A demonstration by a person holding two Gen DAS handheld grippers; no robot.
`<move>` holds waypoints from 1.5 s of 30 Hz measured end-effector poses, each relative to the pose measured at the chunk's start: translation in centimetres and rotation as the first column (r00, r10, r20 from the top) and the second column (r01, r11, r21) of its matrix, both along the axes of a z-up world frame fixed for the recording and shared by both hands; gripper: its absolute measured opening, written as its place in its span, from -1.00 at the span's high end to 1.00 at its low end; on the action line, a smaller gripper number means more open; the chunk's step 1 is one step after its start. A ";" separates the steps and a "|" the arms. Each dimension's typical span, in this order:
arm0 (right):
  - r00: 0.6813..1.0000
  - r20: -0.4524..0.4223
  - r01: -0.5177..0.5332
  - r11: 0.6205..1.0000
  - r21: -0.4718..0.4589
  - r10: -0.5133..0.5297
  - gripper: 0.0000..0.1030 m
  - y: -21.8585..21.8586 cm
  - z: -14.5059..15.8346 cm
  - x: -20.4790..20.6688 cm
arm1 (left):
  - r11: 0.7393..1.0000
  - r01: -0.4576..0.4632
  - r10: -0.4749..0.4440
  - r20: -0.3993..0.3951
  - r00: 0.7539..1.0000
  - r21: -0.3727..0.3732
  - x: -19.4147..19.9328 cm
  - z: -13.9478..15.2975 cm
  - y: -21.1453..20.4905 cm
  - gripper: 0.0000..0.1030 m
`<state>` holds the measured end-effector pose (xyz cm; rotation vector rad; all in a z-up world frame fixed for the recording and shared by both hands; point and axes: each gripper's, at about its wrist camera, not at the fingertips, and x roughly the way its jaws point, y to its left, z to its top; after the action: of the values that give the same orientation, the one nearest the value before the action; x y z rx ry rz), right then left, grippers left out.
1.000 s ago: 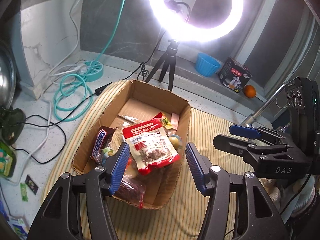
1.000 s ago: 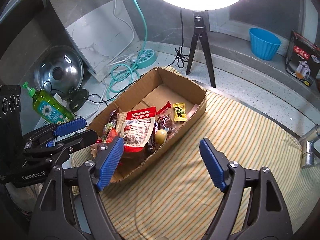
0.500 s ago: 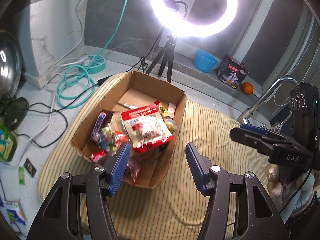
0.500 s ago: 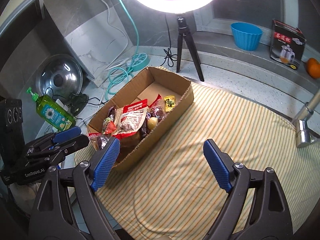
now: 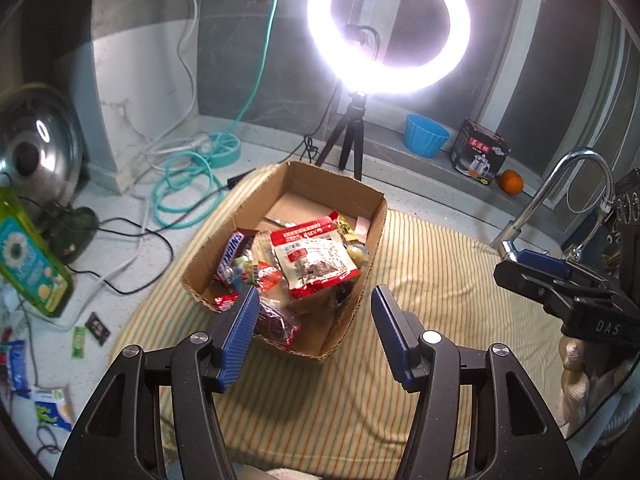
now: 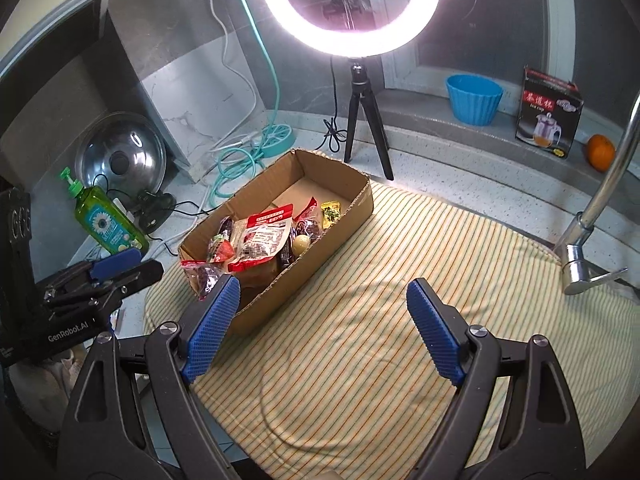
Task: Organize snacks
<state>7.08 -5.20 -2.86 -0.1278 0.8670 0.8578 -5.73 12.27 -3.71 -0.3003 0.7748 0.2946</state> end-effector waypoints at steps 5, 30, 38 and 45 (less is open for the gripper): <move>0.999 0.035 0.010 1.000 0.016 -0.011 -0.71 -0.6 0.8 -1.4 | 1.000 -0.006 0.006 0.020 1.000 0.005 -0.6 0.8 -0.5 -0.12; 0.999 0.037 0.030 0.998 0.053 -0.032 -0.77 -1.7 2.0 -2.2 | 1.000 0.001 -0.002 0.028 1.000 0.026 -0.6 1.8 -1.4 -0.20; 0.999 0.033 0.031 0.998 0.049 -0.032 -0.77 -1.6 1.8 -2.1 | 1.000 -0.014 0.014 0.023 1.000 0.016 -0.6 1.6 -1.2 -0.20; 0.999 0.028 0.030 0.999 0.043 -0.031 -0.77 -1.7 1.3 -2.0 | 1.000 -0.016 0.016 0.018 1.000 0.015 -0.6 1.5 -1.2 -0.20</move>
<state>5.12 -6.88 -1.56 -0.0890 0.8215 0.8436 -6.30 11.02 -2.19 -0.2948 0.7525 0.3123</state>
